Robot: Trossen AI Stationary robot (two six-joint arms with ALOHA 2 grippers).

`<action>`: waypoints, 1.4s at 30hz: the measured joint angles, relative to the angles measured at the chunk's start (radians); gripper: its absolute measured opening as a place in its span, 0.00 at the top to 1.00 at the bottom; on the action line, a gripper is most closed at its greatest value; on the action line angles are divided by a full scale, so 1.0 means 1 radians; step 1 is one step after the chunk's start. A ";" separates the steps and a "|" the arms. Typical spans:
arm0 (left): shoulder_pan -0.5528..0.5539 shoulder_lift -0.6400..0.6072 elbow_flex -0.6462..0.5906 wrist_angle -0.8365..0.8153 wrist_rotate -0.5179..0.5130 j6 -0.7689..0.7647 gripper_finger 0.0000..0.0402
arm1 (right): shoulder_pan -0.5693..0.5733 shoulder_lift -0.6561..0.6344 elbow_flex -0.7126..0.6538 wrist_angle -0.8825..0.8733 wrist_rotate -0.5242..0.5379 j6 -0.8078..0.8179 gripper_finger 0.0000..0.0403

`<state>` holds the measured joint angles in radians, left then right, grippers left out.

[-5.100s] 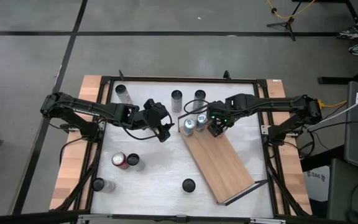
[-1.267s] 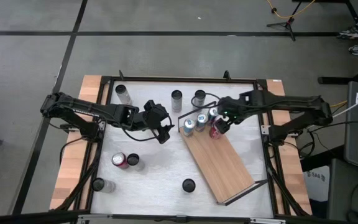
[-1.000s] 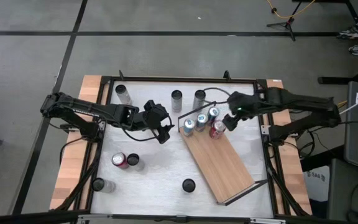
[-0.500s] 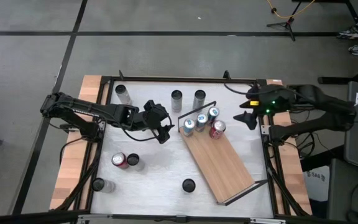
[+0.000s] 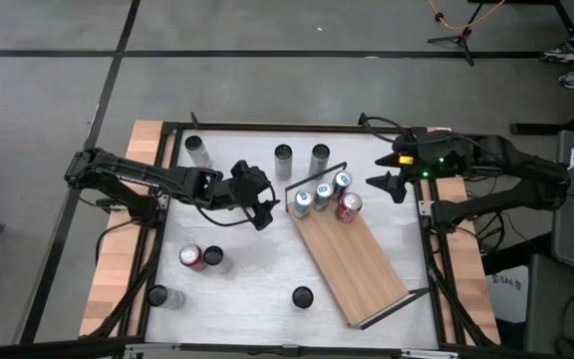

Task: Place canned beverage on shelf
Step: Put the red soda can on the shelf aligned with the other red soda can

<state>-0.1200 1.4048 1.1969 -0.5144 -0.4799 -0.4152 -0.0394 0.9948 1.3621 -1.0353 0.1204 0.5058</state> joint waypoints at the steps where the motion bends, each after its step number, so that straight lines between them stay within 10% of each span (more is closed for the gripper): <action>1: 0.001 0.000 0.000 0.005 -0.001 0.000 0.32 | 0.000 0.001 0.000 0.000 0.000 -0.001 0.16; 30: 0.062 0.000 0.000 0.414 -0.027 0.002 0.32 | 0.000 0.026 0.000 -0.026 0.000 -0.035 0.16; 42: 0.207 -0.008 0.000 0.098 0.036 -0.373 0.32 | 0.000 0.021 0.000 -0.089 0.000 -0.044 0.16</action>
<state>0.0868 1.3972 1.1969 -0.4160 -0.4442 -0.7883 -0.0395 1.0157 1.3621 -1.1242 0.1200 0.4622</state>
